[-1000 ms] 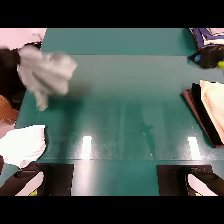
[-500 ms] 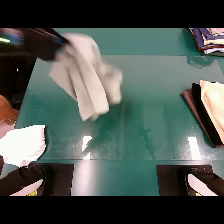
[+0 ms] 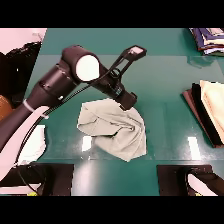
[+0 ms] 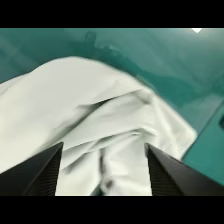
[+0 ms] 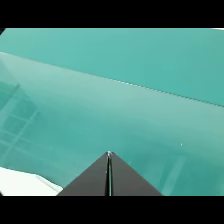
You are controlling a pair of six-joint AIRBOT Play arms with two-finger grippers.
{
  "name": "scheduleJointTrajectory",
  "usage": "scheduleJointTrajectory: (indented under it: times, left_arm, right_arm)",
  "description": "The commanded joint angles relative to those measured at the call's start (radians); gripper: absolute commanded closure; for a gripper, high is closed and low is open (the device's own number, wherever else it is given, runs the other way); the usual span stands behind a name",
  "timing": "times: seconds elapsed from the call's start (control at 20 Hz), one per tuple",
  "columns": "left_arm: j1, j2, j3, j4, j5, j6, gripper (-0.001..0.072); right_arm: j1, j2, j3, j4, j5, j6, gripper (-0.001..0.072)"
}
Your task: Fold the shirts.
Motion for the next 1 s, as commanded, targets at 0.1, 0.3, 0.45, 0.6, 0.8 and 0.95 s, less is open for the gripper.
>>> scheduleJointTrajectory:
  times: [0.1, 0.3, 0.45, 0.6, 0.8, 0.95]
  left_arm:
    - [0.270, 0.008, -0.006, 0.148, -0.140, 0.020, 0.0111]
    - [0.503, 0.010, -0.142, 0.037, -0.134, 0.021, 0.0111]
    - [0.572, 0.010, -0.333, -0.005, -0.051, 0.025, 0.0111]
    - [0.576, 0.010, -0.511, -0.058, 0.109, 0.059, 0.0111]
    - [0.576, -0.002, -0.628, -0.146, 0.220, 0.099, 0.0111]
    - [0.575, -0.016, -0.661, -0.164, 0.227, 0.100, 0.0111]
  right_arm:
    - [0.001, 0.000, 0.001, -0.006, 0.007, 0.000, 0.0694]
    - [0.001, -0.001, -0.001, -0.007, 0.006, 0.000, 0.0694]
    - [0.001, -0.009, -0.001, -0.007, 0.006, 0.000, 0.0694]
    - [0.001, -0.040, -0.001, -0.004, 0.008, 0.000, 0.0694]
    - [0.001, -0.081, -0.001, -0.004, 0.035, 0.000, 0.0694]
    - [0.001, -0.100, -0.001, -0.004, 0.047, 0.000, 0.0694]
